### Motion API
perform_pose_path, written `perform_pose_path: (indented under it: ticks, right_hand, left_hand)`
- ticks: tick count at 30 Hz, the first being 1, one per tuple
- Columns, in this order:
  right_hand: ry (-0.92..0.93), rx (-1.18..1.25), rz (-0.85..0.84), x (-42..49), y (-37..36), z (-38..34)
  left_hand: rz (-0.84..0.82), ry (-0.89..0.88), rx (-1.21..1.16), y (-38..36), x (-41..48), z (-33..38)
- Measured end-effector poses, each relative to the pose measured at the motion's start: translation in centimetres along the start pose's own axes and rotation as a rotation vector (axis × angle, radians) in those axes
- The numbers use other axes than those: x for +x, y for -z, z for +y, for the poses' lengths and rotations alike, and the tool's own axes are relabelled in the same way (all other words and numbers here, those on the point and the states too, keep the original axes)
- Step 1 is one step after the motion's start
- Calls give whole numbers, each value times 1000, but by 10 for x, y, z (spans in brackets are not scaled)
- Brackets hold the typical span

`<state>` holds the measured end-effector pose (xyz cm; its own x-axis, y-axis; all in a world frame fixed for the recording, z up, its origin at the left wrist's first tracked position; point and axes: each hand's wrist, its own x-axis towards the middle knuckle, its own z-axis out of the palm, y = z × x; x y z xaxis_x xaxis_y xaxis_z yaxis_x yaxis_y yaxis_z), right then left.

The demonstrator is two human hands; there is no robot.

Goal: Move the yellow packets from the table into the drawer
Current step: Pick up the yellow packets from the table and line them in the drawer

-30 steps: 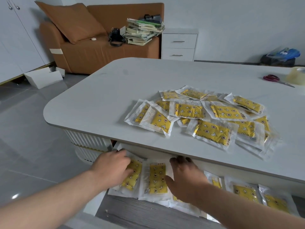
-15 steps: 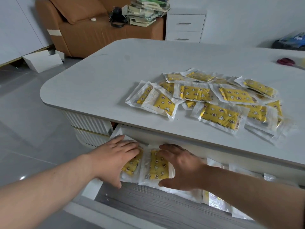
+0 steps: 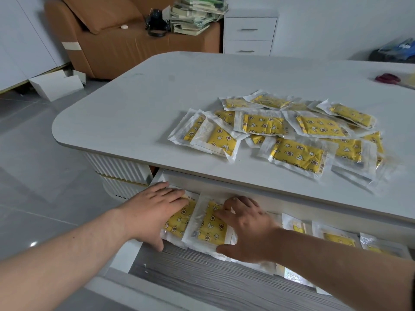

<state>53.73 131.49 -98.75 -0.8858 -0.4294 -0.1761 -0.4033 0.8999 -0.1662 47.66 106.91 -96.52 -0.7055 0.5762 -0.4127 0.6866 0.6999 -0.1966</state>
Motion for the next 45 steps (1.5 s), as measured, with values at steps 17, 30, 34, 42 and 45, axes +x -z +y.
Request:
perform_pose_path:
  ticks: [17, 30, 34, 42, 45]
  right_hand:
    - [81, 103, 36, 14, -7, -3]
    - [12, 220, 71, 23, -4, -2]
    - [23, 173, 89, 22, -5, -3]
    - [11, 193, 134, 18, 1, -3]
    - [-4, 204, 131, 20, 0, -2]
  left_hand:
    - [129, 21, -146, -4, 7, -4]
    - [143, 25, -148, -8, 11, -7]
    - [156, 28, -142, -11, 11, -7]
    - [216, 19, -178, -11, 11, -8]
    - [239, 12, -187, -14, 13, -9]
